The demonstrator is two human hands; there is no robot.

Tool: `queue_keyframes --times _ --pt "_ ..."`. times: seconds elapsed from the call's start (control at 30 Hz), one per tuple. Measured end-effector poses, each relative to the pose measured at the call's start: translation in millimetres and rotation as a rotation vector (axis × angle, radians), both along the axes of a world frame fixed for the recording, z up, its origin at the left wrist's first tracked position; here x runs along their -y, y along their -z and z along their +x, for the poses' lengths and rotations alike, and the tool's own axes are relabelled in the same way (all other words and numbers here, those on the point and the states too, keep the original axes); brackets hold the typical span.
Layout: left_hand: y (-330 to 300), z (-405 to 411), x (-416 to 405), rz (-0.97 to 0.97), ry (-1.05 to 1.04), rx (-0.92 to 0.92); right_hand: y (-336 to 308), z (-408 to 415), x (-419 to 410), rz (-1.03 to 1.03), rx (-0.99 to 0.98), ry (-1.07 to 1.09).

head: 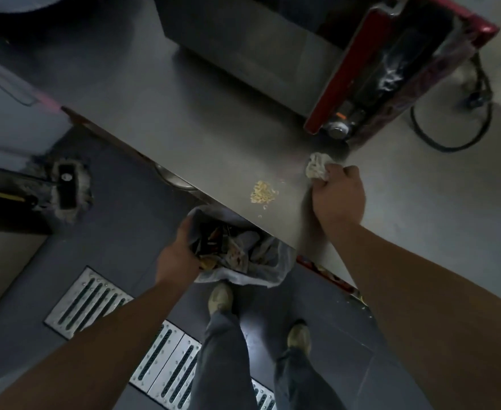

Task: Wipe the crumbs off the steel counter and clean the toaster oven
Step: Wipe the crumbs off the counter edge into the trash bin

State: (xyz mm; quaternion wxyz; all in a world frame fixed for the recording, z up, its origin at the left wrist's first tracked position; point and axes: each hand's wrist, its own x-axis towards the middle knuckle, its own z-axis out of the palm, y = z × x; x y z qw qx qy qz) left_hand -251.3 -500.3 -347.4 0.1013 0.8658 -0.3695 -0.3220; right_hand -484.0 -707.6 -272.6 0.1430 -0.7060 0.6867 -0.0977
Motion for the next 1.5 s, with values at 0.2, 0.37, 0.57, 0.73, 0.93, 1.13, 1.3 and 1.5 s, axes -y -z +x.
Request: queue_keyframes --times 0.2,0.37,0.57,0.73,0.93,1.13,1.3,1.5 --pt "2.5 -1.9 13.8 -0.098 -0.041 -0.122 9.7 59.7 -14.9 -0.018 0.034 -0.174" --pt "-2.5 -24.1 24.1 -0.115 -0.021 -0.132 13.2 71.5 -39.9 -0.007 0.043 -0.378" --pt "-0.5 -29.0 27.1 -0.1 0.008 -0.155 9.9 65.0 -53.5 -0.022 0.054 -0.666" --pt "-4.8 -19.1 27.3 -0.121 -0.02 -0.197 0.3 54.6 -41.9 0.002 0.09 -0.705" --pt "2.7 -9.7 29.5 -0.131 -0.02 -0.168 -1.7 46.2 -4.5 -0.076 0.107 -0.468" --pt "0.2 -8.3 32.7 -0.155 -0.028 -0.189 0.4 51.7 27.2 -0.113 0.115 -0.284" --pt "2.4 -8.0 33.4 -0.153 -0.024 -0.184 11.9 52.9 -11.8 -0.041 0.068 -0.321" --pt "-1.8 -11.0 33.9 -0.173 -0.017 -0.182 13.3 50.9 -86.7 0.03 0.134 -0.527"
